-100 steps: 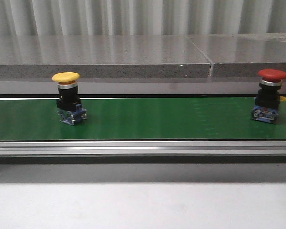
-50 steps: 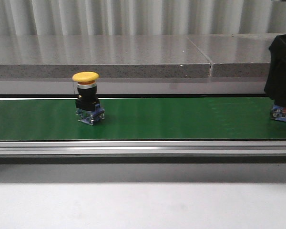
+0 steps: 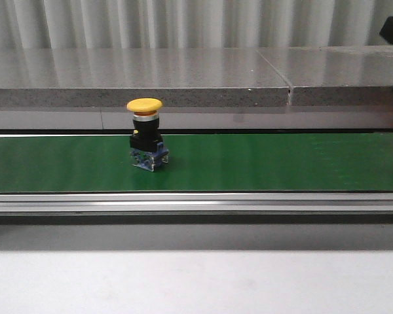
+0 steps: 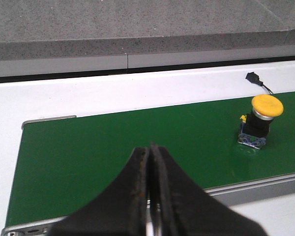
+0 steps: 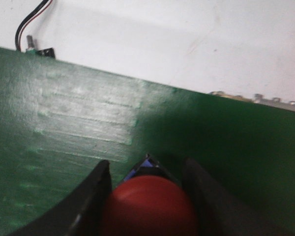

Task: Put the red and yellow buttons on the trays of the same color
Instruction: 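Grasp the red button at the belt's end with the right gripper, then lower the red button into the red tray and open the right gripper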

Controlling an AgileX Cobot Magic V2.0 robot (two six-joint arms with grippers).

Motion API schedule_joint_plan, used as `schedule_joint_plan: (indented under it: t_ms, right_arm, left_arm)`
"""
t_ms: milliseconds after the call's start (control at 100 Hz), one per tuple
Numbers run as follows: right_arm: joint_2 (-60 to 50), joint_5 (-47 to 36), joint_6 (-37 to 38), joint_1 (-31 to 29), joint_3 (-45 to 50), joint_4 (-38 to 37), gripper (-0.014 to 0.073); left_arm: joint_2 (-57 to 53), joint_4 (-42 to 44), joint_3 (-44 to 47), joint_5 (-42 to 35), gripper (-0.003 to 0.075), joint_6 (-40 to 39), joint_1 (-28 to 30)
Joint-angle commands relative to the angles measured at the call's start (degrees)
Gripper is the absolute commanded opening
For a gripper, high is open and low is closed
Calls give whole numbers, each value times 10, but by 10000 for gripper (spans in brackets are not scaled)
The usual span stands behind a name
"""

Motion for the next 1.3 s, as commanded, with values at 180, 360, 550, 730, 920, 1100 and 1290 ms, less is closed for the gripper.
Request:
schedule_joint_plan:
  t_ms: [180, 360, 550, 730, 920, 1100, 1290]
  right_arm:
    - [-9, -1, -6, -100, -126, -5, 72]
    - [45, 9, -3, -168, -217, -4, 72]
    - [131, 14, 5, -217, -317, -4, 72]
    - [208, 11, 5, -254, -394, -4, 72]
    - [256, -1, 6, -280, -407, 11, 72]
    - [290, -30, 5, -290, -407, 44, 72]
    - [311, -66, 5, -290, -408, 46, 72]
  left_arm:
    - [1, -12, -15, -33, -20, 0, -4]
    - [1, -12, -15, -33, -20, 0, -4]
    - [1, -12, -15, -33, -20, 0, -4]
    - [1, -12, -15, -33, -20, 0, -4]
    - [1, -12, -15, -33, -20, 0, -4]
    - [1, -12, -15, -33, -20, 0, -4]
    - [1, -12, -15, -33, -20, 0, -4]
